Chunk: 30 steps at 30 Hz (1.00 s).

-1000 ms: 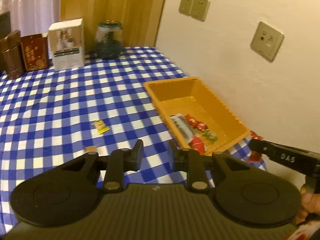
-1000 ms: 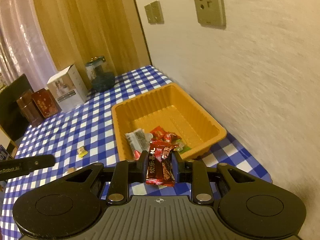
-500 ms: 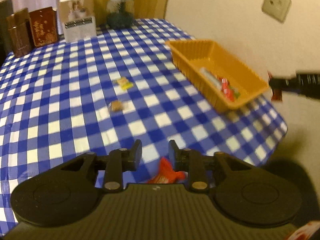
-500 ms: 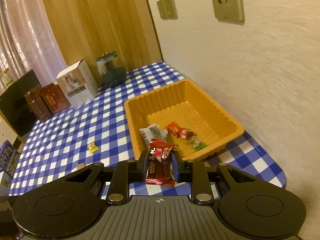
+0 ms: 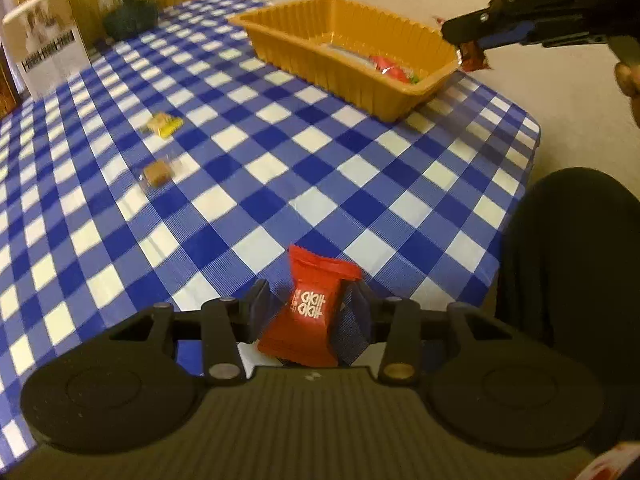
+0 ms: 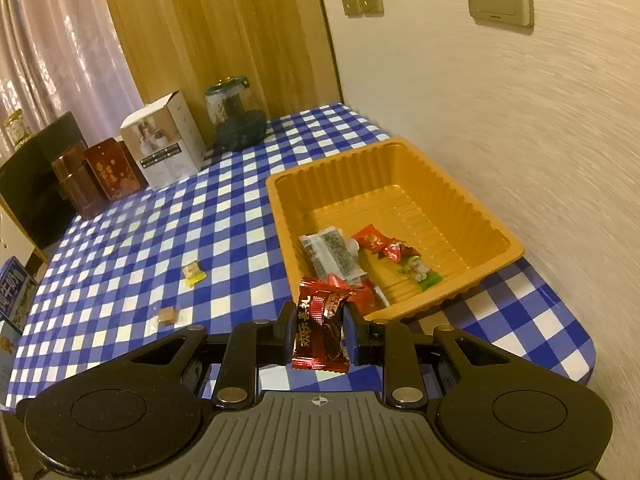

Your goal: Organize snacks

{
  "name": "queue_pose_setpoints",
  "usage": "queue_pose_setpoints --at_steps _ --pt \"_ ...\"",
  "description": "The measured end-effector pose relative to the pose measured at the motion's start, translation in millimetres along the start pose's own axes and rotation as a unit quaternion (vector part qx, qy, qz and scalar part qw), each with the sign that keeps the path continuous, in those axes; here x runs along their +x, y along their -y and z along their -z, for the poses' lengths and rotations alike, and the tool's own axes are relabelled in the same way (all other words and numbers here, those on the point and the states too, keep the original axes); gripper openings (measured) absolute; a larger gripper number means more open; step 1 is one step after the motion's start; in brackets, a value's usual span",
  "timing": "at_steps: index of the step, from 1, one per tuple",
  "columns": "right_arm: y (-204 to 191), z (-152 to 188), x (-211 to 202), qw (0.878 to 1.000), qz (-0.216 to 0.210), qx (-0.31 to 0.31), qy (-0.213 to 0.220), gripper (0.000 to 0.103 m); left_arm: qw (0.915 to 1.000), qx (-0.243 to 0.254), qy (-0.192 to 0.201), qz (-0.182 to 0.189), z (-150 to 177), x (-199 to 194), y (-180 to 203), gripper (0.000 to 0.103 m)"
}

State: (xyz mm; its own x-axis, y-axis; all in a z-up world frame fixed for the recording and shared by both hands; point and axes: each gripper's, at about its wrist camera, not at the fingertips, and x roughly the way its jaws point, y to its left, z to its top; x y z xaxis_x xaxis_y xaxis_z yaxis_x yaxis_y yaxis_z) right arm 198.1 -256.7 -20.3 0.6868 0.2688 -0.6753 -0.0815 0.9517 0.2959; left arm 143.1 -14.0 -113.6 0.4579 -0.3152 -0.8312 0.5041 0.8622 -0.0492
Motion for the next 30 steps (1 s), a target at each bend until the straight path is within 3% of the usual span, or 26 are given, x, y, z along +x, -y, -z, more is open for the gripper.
queue_pose_setpoints --at_steps 3,5,7,16,30 --pt "0 0 3 1.000 0.002 -0.002 -0.002 0.025 0.9999 -0.004 -0.013 0.009 -1 10 -3 0.040" --pt "1 0 5 1.000 0.004 -0.003 -0.004 0.025 0.9998 -0.006 -0.019 0.005 0 13 -3 0.028" --pt "1 0 7 1.000 0.006 -0.002 -0.005 0.025 0.9997 -0.014 -0.018 0.001 -1 13 -5 0.023" --pt "2 -1 7 1.000 0.005 0.002 0.000 0.025 0.9916 -0.121 0.027 -0.038 -27 -7 -19 0.022" --pt "29 -14 -11 0.999 0.024 0.021 0.025 0.025 0.9826 -0.159 0.095 0.014 -123 -19 30 0.022"
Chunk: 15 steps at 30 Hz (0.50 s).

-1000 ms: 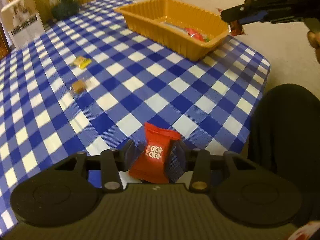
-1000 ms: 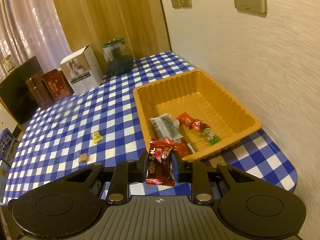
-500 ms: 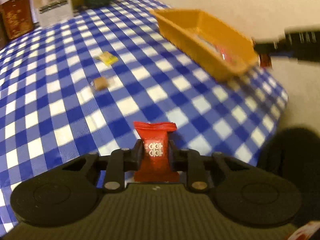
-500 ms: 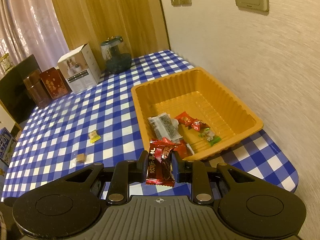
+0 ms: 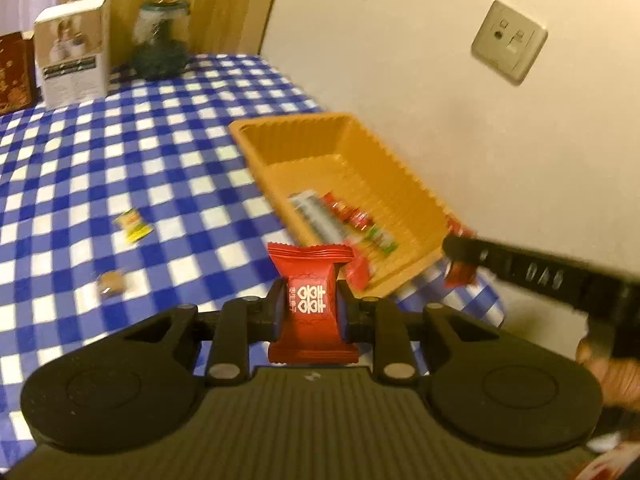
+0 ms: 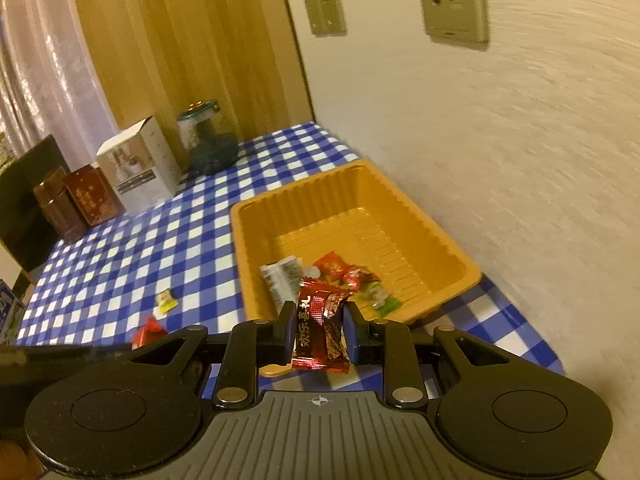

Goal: Organize snacks
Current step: 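Lower the red packet into the tray with the left tool while the right lowers the candy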

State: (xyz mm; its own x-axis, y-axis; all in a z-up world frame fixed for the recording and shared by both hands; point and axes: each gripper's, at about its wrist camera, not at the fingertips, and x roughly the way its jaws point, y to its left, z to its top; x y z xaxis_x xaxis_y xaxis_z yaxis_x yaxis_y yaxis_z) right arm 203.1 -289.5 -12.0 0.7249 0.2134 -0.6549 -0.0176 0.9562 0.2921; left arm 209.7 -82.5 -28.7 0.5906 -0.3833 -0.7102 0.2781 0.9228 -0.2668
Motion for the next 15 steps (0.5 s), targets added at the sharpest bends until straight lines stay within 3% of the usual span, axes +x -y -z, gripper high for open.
queue_pose_setpoints --at_steps 15 --pt "42 -25 17 1.000 0.007 0.008 0.012 0.025 0.9999 -0.011 -0.001 0.009 -32 36 40 0.022"
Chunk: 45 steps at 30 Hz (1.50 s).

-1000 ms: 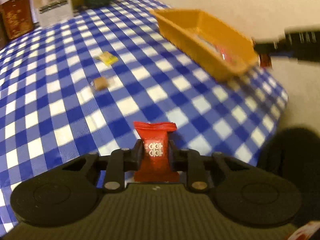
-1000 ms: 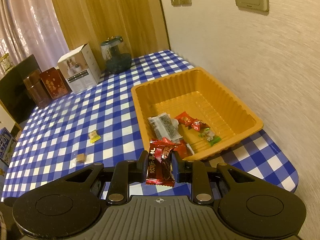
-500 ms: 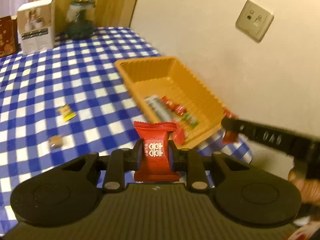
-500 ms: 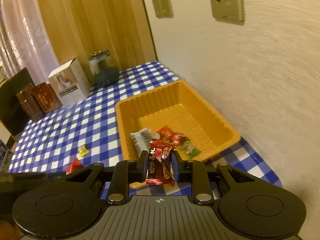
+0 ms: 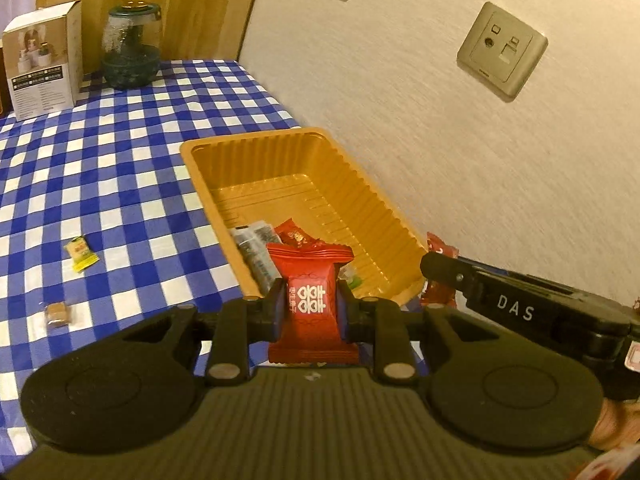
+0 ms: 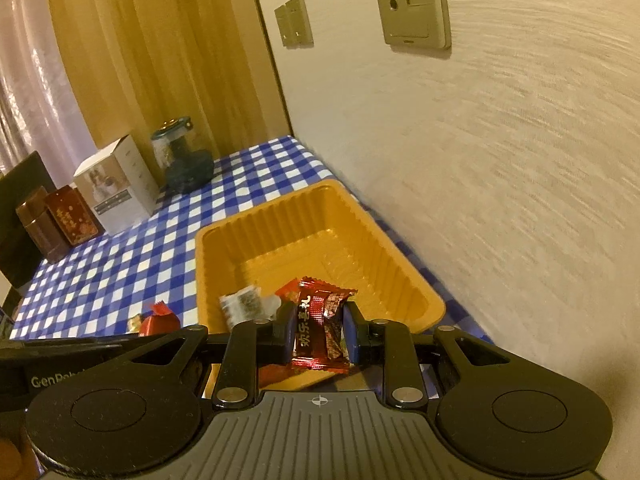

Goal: Organize snacks
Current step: 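Lower the red packet into the tray with the left tool while the right lowers the candy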

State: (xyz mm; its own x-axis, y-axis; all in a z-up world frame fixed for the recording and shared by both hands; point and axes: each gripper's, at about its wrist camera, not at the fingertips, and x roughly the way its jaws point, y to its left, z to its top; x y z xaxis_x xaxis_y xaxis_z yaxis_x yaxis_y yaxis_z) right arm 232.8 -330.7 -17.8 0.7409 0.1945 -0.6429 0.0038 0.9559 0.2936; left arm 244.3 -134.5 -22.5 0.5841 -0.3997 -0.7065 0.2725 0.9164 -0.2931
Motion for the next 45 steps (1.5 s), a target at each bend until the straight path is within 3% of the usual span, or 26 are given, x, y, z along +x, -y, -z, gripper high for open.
queue_pose_setpoints --at_steps 23,25,45 --pt "31 -22 40 1.000 0.007 0.012 -0.004 0.025 0.9999 0.006 0.008 0.013 -30 50 9 0.025" --pt "32 -21 40 1.000 0.006 0.014 -0.005 0.025 0.9999 0.002 0.013 0.006 -31 51 6 0.037" --pt "17 -23 48 1.000 -0.012 0.007 -0.011 0.025 0.9995 -0.019 0.003 -0.026 -12 38 -22 0.037"
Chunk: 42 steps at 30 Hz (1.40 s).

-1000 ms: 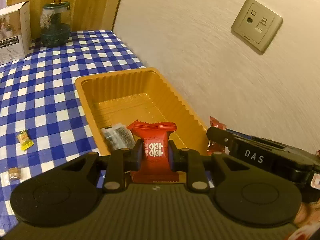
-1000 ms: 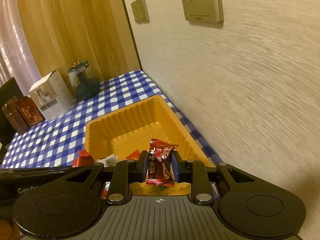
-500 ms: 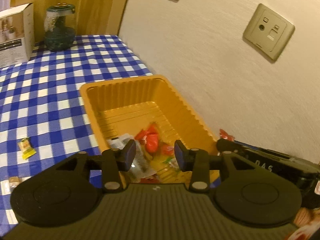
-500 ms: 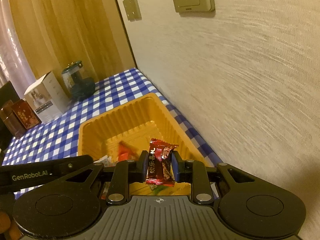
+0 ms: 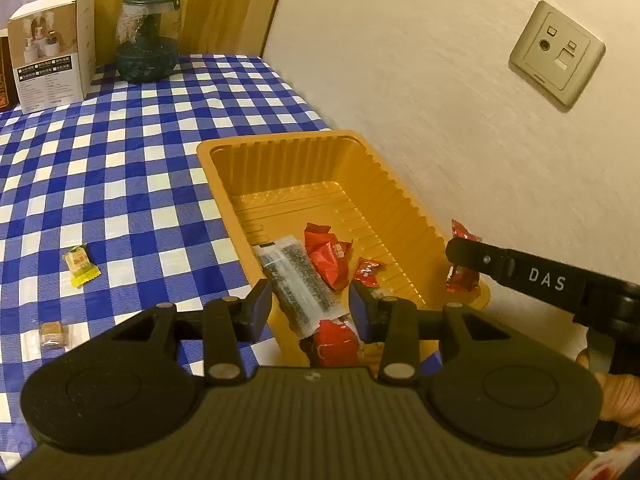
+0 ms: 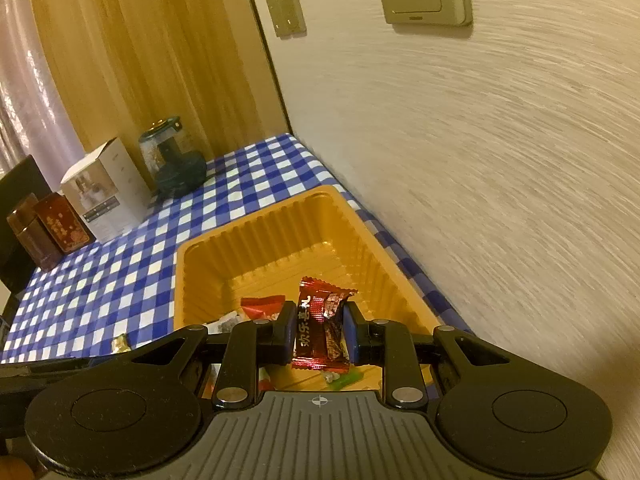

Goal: Organize snacks
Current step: 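Lower the red packet into the tray with the left tool while the right lowers the candy, then open both tools to drop the packet and candy into the tray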

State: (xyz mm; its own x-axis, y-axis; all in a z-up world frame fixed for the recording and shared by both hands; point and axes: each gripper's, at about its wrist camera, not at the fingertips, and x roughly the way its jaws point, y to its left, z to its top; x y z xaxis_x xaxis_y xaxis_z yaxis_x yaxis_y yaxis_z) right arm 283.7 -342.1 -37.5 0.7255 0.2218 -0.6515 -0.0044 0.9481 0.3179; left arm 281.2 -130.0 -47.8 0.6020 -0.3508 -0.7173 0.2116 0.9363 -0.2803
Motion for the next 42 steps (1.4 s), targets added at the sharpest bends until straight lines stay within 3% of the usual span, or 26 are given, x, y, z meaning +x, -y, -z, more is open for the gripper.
queue_pose_setpoints --at_steps 10,12,13,14,28,42 --pt "-6 -5 10 1.000 -0.020 -0.004 -0.007 0.027 1.0000 -0.001 0.002 -0.002 0 -1 -3 0.039" --pt "-6 -5 10 1.000 -0.023 0.002 -0.005 0.046 1.0000 0.001 0.002 -0.004 1 -2 -5 0.040" --pt "-5 -6 10 1.000 -0.024 0.008 0.001 0.067 1.0000 0.002 0.002 -0.006 2 -3 -6 0.041" --pt "-4 -6 8 1.000 -0.025 0.015 0.008 0.071 1.0000 0.003 0.003 -0.008 3 -4 -7 0.041" --pt "-2 6 -23 0.999 -0.021 0.035 0.007 0.071 0.9993 -0.007 0.011 -0.036 32 -47 -31 0.046" --pt "-49 33 -73 0.998 -0.051 0.018 0.011 0.071 0.9936 -0.022 0.038 -0.103 76 -132 -86 0.046"
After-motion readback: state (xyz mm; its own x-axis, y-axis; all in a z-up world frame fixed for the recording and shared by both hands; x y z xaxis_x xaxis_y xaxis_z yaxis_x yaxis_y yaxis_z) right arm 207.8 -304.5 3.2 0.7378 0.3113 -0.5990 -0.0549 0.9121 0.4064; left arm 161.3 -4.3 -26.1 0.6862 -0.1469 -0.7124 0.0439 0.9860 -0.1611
